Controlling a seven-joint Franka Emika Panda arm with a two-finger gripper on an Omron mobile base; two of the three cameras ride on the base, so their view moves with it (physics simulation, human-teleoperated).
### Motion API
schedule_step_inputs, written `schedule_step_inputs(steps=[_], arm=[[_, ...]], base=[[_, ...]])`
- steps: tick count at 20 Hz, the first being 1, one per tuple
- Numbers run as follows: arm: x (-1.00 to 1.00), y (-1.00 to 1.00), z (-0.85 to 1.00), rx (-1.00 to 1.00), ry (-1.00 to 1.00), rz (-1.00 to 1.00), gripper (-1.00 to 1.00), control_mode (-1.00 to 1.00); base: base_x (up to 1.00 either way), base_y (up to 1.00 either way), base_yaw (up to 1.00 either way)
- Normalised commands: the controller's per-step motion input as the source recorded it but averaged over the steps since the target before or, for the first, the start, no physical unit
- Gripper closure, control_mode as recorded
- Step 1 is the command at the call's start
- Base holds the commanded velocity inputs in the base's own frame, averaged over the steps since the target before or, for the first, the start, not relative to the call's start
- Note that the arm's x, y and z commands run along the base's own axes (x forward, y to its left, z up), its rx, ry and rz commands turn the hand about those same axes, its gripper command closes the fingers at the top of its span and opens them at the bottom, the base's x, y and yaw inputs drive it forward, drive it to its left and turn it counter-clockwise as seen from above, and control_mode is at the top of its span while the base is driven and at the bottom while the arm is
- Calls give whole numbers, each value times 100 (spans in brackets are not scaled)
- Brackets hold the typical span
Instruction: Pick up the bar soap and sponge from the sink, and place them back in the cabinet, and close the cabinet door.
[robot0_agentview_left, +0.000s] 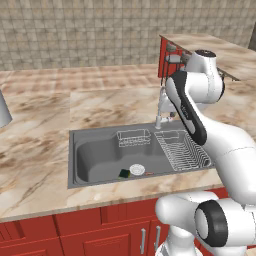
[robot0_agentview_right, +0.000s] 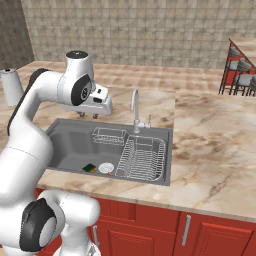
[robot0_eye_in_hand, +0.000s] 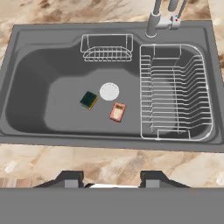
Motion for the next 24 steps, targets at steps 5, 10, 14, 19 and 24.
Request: schedule_step_inputs(steps=[5, 10, 14, 19, 24], arm=[[4, 0, 0, 0, 0, 0, -100, -100], [4, 15, 0, 0, 3, 0, -100, -100], [0, 35, 0, 0, 4, 0, -100, -100], [0, 41, 0, 0, 7, 0, -100, -100], [0, 35, -11, 0, 0, 0, -100, -100]], base=[[0, 0, 0], [0, 0, 0], [0, 0, 0], [0, 0, 0], [0, 0, 0]])
